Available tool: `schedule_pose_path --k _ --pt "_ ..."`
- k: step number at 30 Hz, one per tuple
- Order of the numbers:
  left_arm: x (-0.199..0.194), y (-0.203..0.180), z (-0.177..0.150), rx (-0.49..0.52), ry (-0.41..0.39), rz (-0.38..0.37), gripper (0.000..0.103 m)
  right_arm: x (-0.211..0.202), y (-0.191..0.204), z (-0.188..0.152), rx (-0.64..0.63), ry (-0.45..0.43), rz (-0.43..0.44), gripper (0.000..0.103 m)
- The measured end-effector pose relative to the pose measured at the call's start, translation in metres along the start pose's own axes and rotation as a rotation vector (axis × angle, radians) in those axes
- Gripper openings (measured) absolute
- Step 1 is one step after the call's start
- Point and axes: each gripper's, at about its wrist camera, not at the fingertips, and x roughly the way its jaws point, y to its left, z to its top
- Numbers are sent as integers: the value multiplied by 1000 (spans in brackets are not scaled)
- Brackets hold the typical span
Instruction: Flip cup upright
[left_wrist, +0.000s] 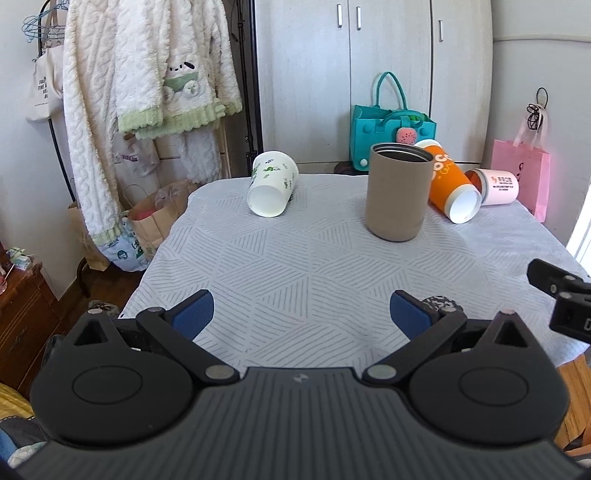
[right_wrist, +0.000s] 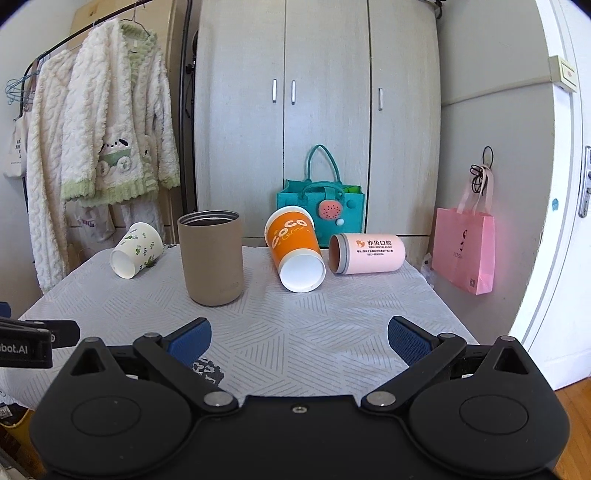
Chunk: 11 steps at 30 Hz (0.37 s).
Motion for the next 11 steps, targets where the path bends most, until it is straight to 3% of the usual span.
schedule_pose_path --k 11 --pt "0 3 1 -4 -3 2 103 3 1 -2 3 17 -6 103"
